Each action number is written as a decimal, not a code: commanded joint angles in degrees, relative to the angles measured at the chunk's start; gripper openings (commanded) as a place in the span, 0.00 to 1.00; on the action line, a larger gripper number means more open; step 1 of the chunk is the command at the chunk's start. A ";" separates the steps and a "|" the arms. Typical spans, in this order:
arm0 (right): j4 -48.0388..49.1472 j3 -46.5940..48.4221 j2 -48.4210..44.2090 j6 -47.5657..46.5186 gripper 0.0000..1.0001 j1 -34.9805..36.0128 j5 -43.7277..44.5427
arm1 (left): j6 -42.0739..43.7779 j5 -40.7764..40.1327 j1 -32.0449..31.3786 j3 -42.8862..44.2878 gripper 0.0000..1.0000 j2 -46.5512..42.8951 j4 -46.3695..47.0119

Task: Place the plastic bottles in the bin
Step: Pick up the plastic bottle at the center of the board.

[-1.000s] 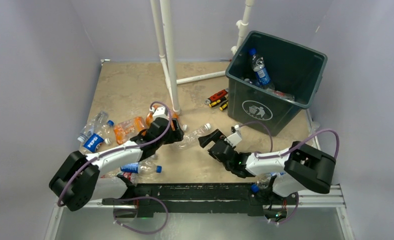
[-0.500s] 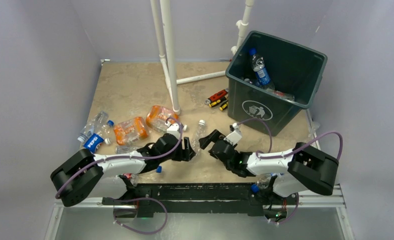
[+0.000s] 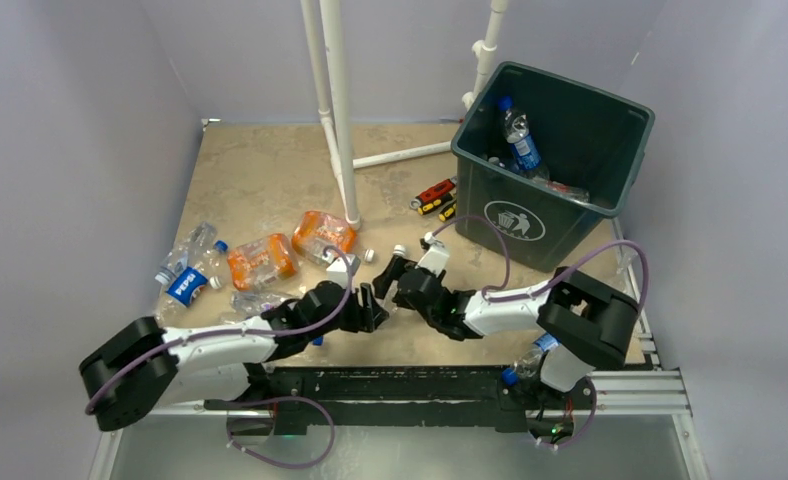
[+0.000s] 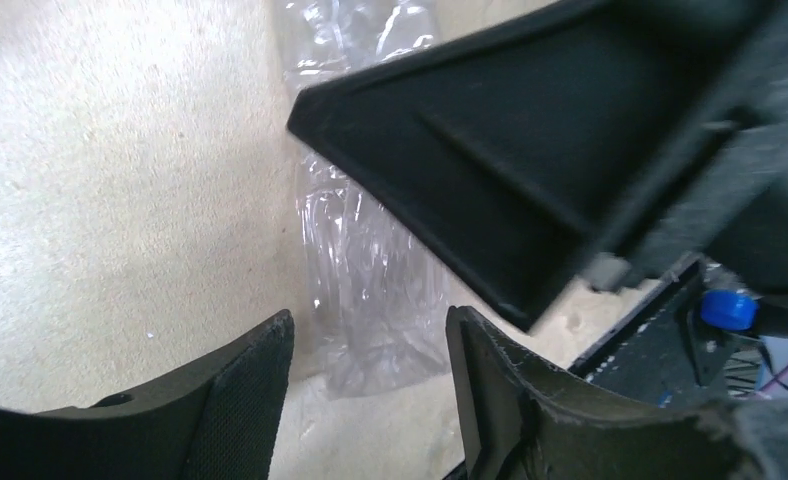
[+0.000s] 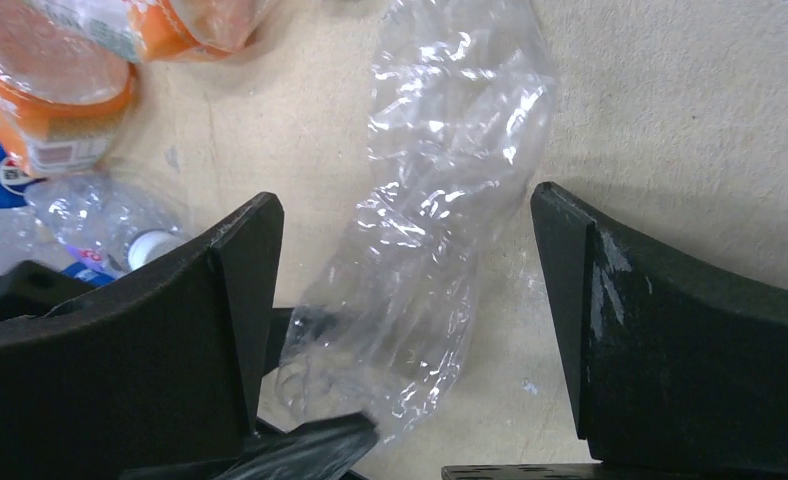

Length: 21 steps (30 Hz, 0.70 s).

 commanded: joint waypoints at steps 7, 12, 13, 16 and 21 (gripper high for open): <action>-2.45 5.37 6.82 -5.34 0.85 0.07 -2.37 | -2.33 -5.23 -0.41 -0.81 0.64 -24.59 -14.64; -2.12 5.15 7.95 -7.02 0.67 0.12 -3.63 | -3.60 -9.61 -0.43 0.75 0.64 -35.41 -25.75; -1.65 4.63 7.61 -7.61 0.61 0.18 -3.89 | -3.84 -10.55 -0.41 1.09 0.64 -37.01 -26.84; 0.07 3.30 5.84 -9.89 0.49 0.82 -4.33 | -4.19 -13.10 -0.41 2.32 0.64 -39.77 -28.81; 3.79 0.22 -1.37 -15.22 0.38 3.59 -5.06 | -3.11 -16.49 -0.41 7.59 0.64 -39.03 -31.94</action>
